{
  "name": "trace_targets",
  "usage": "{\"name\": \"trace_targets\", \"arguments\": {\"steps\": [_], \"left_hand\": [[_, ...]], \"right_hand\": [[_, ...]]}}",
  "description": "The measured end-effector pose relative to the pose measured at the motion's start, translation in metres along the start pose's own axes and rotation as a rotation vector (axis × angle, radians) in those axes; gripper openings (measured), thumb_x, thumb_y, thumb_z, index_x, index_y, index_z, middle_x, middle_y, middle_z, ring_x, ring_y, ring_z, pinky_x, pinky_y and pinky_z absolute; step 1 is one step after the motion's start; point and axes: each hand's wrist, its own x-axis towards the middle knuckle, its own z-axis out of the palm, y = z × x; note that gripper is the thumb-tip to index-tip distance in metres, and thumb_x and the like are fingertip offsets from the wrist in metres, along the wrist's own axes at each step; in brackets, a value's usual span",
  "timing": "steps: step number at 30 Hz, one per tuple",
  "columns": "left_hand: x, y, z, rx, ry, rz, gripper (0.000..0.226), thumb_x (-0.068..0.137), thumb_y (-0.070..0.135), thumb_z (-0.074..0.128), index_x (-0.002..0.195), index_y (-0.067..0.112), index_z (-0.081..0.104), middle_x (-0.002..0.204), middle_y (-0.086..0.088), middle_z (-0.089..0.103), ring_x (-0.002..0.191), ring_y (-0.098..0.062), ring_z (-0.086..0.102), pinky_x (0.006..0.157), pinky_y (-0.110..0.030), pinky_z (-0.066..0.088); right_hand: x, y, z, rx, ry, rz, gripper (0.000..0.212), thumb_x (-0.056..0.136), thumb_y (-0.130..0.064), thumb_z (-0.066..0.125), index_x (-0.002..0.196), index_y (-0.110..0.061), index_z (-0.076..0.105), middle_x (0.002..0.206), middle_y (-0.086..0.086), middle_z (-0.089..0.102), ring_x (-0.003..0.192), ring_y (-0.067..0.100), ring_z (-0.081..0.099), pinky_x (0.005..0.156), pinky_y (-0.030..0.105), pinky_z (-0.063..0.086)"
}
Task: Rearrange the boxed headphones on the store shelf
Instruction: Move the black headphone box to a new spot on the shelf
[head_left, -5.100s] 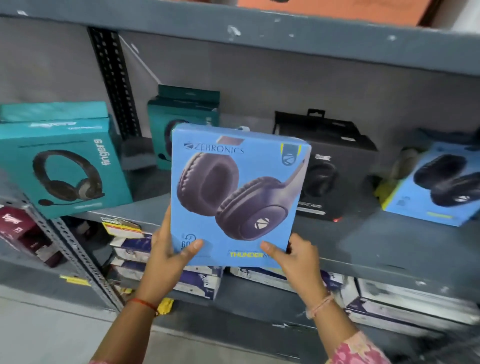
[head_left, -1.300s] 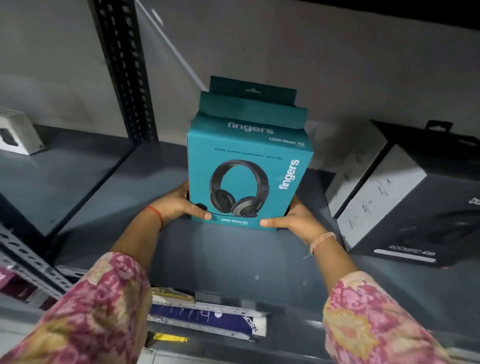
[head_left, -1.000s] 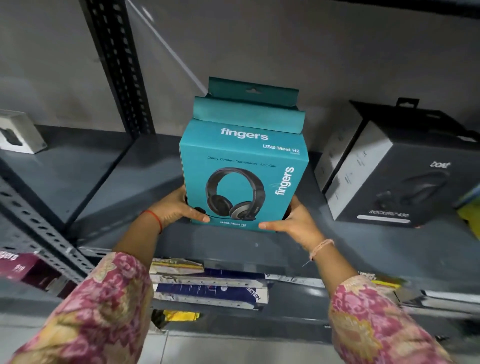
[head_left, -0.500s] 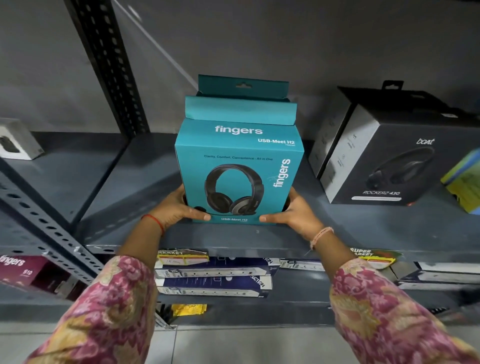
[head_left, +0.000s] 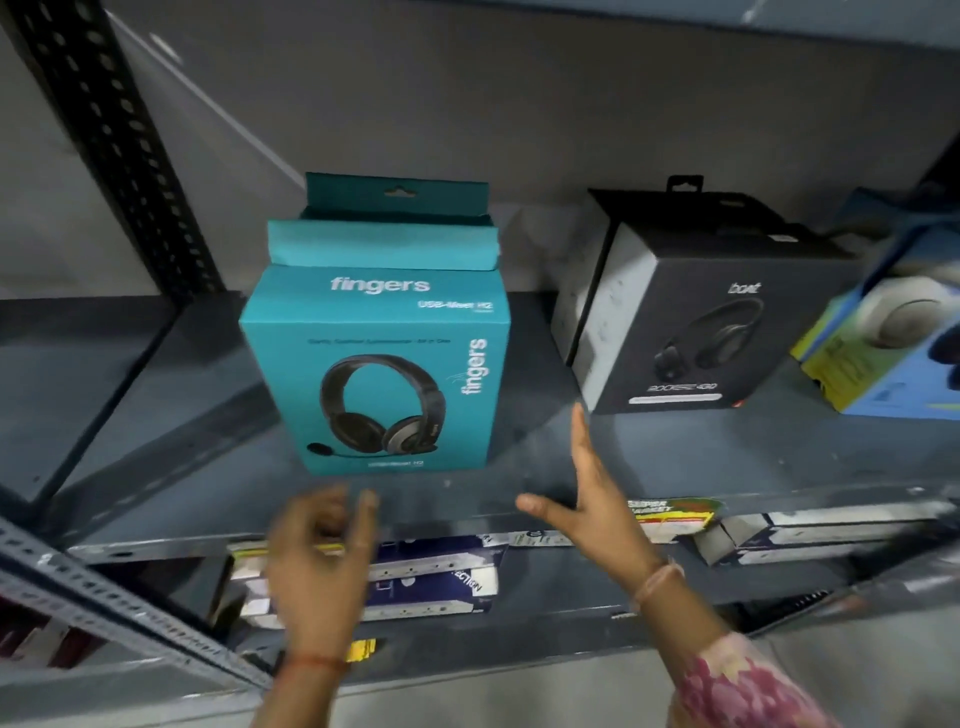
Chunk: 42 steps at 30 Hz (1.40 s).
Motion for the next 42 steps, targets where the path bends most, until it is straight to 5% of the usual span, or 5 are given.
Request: {"name": "trace_targets", "arguments": {"steps": [9,14,19,26,42], "left_hand": [[-0.013,0.062,0.188,-0.317,-0.475,-0.08,0.074,0.061,0.016,0.083,0.123,0.026,0.044,0.111,0.001,0.056,0.103,-0.011,0.053,0.083,-0.013,0.043],[0.037,0.064,0.245,-0.004,-0.697,0.037,0.138,0.04,0.042,0.083,0.145,0.015,-0.002,0.151,0.005,-0.003,0.138,-0.008,-0.003,0.113,-0.025,0.004],[0.064,0.067,0.268,-0.019,-0.842,-0.091,0.134,0.044,0.022,0.087,0.145,0.011,0.0,0.152,-0.005,0.021,0.137,-0.017,0.027,0.111,-0.026,0.027],[0.07,0.065,0.264,-0.026,-0.834,-0.144,0.104,0.035,0.032,0.084,0.129,0.013,0.044,0.126,-0.005,0.06,0.116,-0.019,0.056,0.103,-0.04,0.044],[0.017,0.079,0.219,-0.058,-0.899,-0.136,0.096,0.034,0.031,0.083,0.122,0.014,0.049,0.115,-0.004,0.064,0.108,-0.021,0.059,0.099,-0.035,0.043]], "right_hand": [[0.007,0.086,-0.13,0.376,0.758,-0.055,0.056,0.053,-0.047,0.081,0.103,-0.038,0.058,0.108,-0.001,0.064,0.083,0.003,0.059,0.073,0.007,0.048],[0.069,0.123,-0.218,0.472,0.189,-0.008,0.134,0.04,-0.031,0.088,0.141,-0.032,0.0,0.14,-0.023,0.024,0.123,-0.007,0.037,0.102,0.02,0.037],[0.12,0.148,-0.233,0.339,-0.18,0.138,0.123,0.018,-0.042,0.091,0.12,0.004,0.041,0.094,0.008,0.066,0.077,0.013,0.062,0.062,0.018,0.051],[0.131,0.149,-0.226,0.374,-0.118,0.131,0.063,0.056,0.009,0.076,0.113,-0.001,0.052,0.075,-0.011,0.068,0.063,-0.002,0.062,0.05,0.016,0.05],[0.047,0.131,-0.218,0.352,-0.082,0.188,0.069,0.048,-0.011,0.081,0.109,-0.016,0.049,0.083,-0.006,0.064,0.071,0.01,0.061,0.051,0.024,0.049]]}}
